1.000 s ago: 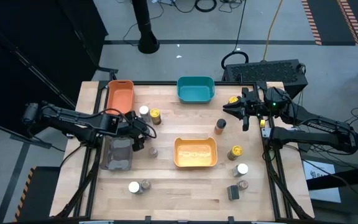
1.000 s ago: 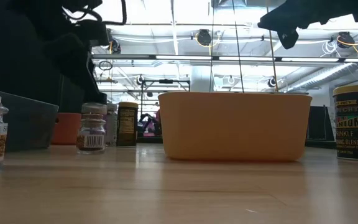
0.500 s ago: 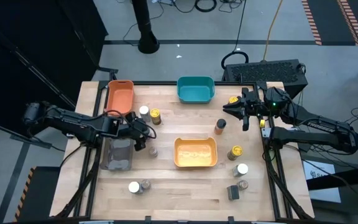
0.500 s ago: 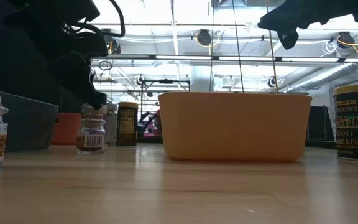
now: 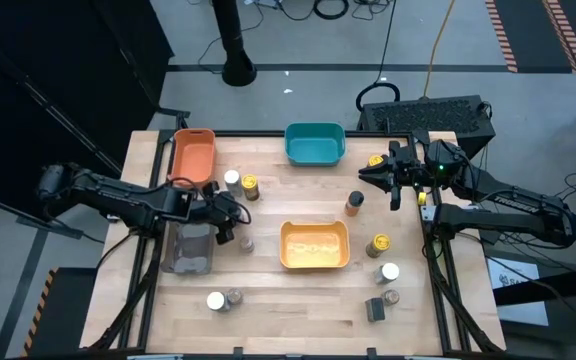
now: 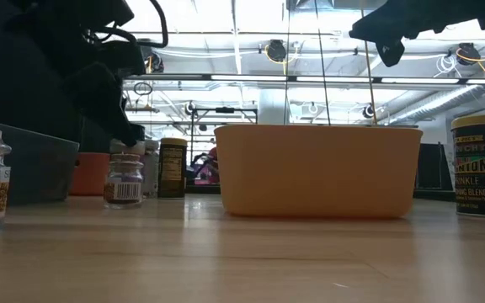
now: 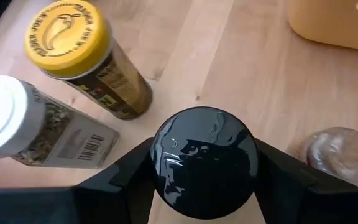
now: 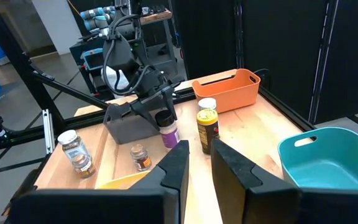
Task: Sort spices by type
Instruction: Put the left black spice bottle into the black bin, then put the top right yellow spice bottle into the green bin
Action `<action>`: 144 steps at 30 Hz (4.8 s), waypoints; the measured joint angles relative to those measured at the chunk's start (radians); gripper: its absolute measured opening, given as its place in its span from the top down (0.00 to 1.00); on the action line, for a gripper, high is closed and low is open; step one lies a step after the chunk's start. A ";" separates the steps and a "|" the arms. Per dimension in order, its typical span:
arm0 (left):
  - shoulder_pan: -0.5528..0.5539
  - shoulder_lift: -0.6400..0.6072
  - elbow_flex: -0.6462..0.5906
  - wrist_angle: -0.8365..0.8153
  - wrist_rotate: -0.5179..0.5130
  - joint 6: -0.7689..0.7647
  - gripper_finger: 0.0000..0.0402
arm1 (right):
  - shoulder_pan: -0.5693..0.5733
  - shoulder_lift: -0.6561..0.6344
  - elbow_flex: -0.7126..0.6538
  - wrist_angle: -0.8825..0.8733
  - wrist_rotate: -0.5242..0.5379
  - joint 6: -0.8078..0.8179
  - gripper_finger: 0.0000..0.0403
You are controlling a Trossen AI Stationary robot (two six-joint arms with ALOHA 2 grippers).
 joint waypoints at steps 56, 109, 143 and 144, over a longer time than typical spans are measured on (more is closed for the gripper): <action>-0.413 -0.244 0.022 -0.640 -0.168 -0.576 0.44 | 0.000 0.063 -0.001 -0.032 0.000 0.015 0.87; -0.541 -0.244 -0.058 -0.608 -0.273 -0.762 0.35 | 0.000 0.063 -0.001 -0.032 0.000 0.015 0.87; -0.541 -0.244 0.152 -0.794 -0.295 -0.778 0.35 | 0.000 0.063 0.000 -0.030 0.000 0.026 0.87; -0.541 -0.244 0.164 -0.792 -0.299 -0.767 0.35 | 0.000 0.063 0.000 -0.030 0.000 0.026 0.87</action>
